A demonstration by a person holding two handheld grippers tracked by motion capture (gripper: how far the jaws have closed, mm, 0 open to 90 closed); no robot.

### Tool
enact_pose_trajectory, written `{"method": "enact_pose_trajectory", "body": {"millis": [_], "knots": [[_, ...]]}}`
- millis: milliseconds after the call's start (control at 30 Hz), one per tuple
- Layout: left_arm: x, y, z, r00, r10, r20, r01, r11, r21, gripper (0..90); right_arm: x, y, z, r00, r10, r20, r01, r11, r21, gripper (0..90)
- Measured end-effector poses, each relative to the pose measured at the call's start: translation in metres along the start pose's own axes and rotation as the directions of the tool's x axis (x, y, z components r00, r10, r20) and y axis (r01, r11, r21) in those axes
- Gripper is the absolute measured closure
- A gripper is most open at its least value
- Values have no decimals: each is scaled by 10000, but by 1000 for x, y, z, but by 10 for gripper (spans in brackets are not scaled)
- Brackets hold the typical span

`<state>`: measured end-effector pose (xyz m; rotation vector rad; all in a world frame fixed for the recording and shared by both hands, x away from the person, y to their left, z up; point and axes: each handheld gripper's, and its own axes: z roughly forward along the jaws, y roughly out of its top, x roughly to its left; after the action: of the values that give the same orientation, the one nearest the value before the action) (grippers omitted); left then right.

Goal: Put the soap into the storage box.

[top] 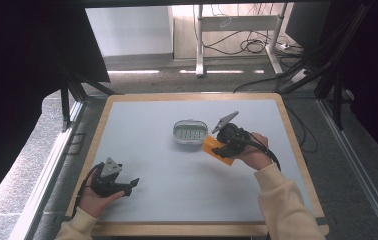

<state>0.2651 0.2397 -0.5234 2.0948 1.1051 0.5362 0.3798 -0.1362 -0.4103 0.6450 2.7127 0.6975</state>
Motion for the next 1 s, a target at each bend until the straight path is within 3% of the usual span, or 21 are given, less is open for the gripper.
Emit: {"method": "enact_pose_trajectory", "body": {"millis": [267,433,1000], "knots": [[-1,0,0,10000,-4,-2,4,10000,43,179,-4,8,3,10000,-87,-11,87,10000,-7,620],[0,0,0,10000,-47,21,47,10000,-1,179,-8,14,6,9997,219,-96,-218,9997,145,620],[0,0,-1,10000,-59,46,60,10000,-31,180,-9,38,11,9992,-296,-285,297,9996,29,620]]}}
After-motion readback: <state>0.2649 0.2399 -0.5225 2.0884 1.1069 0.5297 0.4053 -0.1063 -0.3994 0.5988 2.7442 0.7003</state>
